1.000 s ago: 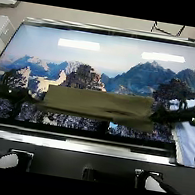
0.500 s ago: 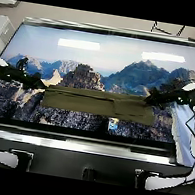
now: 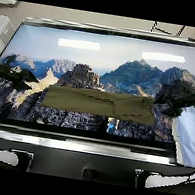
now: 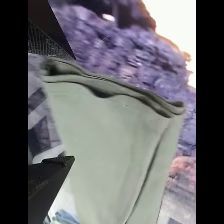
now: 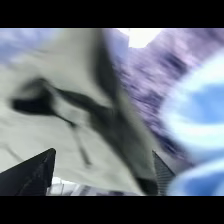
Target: Fold the clothes and pants, and hang the long-sleeved shirts on hangers.
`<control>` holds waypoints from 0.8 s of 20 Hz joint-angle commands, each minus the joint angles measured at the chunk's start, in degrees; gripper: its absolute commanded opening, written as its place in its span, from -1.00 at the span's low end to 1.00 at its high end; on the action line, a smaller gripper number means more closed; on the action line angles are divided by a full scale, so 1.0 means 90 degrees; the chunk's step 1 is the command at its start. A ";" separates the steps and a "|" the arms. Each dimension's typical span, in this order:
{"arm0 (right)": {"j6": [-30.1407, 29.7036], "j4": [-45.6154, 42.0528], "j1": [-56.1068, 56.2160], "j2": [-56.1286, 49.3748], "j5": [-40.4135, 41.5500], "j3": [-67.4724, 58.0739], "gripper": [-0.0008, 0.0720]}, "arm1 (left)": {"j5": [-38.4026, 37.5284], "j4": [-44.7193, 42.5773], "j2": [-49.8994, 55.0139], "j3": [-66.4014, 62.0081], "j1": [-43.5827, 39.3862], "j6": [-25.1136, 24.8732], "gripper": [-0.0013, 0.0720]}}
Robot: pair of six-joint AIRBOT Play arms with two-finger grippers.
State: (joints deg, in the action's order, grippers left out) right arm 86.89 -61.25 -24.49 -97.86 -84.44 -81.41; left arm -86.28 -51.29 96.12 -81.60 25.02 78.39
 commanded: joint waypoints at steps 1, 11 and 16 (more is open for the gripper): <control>-0.0216 -0.0265 -0.0231 0.0000 0.0197 0.0554 0.98 | -0.0488 0.0015 -0.0602 -0.0073 0.0333 0.0029 0.86; -0.1020 0.1360 0.0746 -0.0316 0.1090 0.1083 0.73 | -0.0481 0.0070 -0.1596 -0.0073 -0.0318 0.0287 0.86; -0.0899 0.1350 0.1428 -0.0270 0.0952 0.1064 -0.88 | -0.0061 0.0153 -0.1593 -0.0012 -0.1634 0.0313 0.81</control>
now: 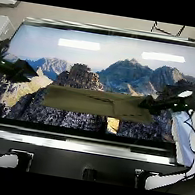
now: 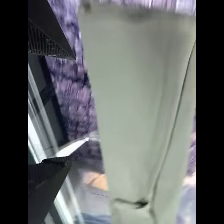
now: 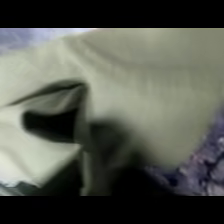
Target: Fold the clothes and pants, and hang the long-sleeved shirts on hangers.
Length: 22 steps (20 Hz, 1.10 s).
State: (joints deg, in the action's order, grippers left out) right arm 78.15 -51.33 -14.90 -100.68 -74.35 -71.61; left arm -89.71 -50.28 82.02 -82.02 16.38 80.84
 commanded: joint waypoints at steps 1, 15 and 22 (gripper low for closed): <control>0.0151 0.0260 0.0457 0.0134 -0.0267 -0.0068 -0.88 | 0.0585 0.0039 -0.0027 0.0087 -0.0996 0.0019 0.80; 0.1853 0.0262 0.1766 0.4158 -0.0699 -0.0124 -0.88 | 0.5231 0.1911 0.2016 0.1401 -0.5503 0.0957 -0.73; 0.2246 0.0245 0.1768 0.4716 -0.0753 -0.0124 -0.88 | 0.6572 0.5209 0.2766 0.0855 -0.6912 0.0172 -0.90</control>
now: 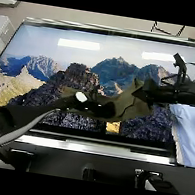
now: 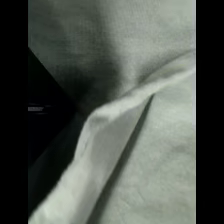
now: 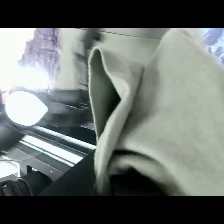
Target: Fold the clothes and pants, and hang the long-sleeved shirts on hangers.
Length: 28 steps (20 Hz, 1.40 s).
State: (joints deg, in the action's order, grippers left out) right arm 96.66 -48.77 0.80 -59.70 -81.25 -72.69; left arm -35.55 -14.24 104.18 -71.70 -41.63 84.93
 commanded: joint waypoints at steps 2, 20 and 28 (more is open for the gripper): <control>0.0189 -0.0051 0.0024 0.0063 0.0209 -0.0005 -0.88 | 0.0508 0.1163 0.0301 -0.0372 -0.0277 -0.0748 -0.91; -0.2098 0.5639 0.3483 -0.5338 0.3274 -0.0784 0.85 | -0.3128 -0.4877 -0.5049 0.0044 0.5792 -0.0372 -0.91; -0.1093 0.1513 0.0554 -0.4204 0.0726 -0.0780 0.85 | -0.3177 -0.5180 -0.5088 0.0391 0.5952 -0.0393 -0.91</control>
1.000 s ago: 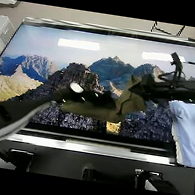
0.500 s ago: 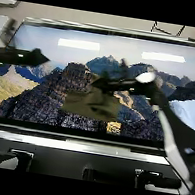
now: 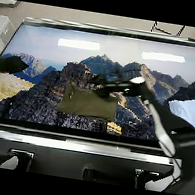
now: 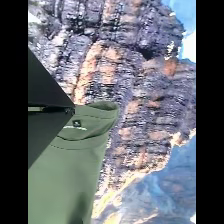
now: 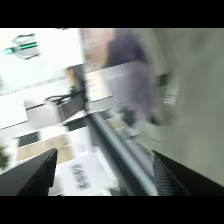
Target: Fold the clothes and pants, and hang the long-sleeved shirts on hangers.
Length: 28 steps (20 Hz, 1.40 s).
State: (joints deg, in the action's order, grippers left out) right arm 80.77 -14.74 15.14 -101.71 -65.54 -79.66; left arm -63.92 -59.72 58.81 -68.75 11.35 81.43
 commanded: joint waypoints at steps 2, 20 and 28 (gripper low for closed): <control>0.1443 -0.4435 -0.1627 0.0879 -0.1477 0.0199 0.85 | -0.0024 -0.0131 -0.0046 0.0066 0.0066 -0.0005 -0.91; -0.0260 -0.1625 -0.2545 0.1207 -0.1433 0.0107 -0.88 | -0.0015 -0.0129 -0.0039 0.0066 0.0066 0.0117 -0.90; 0.1299 -0.3009 -0.5540 0.2310 -0.2523 -0.2208 -0.88 | 0.0007 -0.0126 -0.0039 0.0066 0.0063 0.0119 -0.90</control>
State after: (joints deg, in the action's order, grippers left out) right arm 88.09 -38.70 -26.06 -84.05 -84.31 -93.86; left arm -63.94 -60.88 58.46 -68.18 11.90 82.50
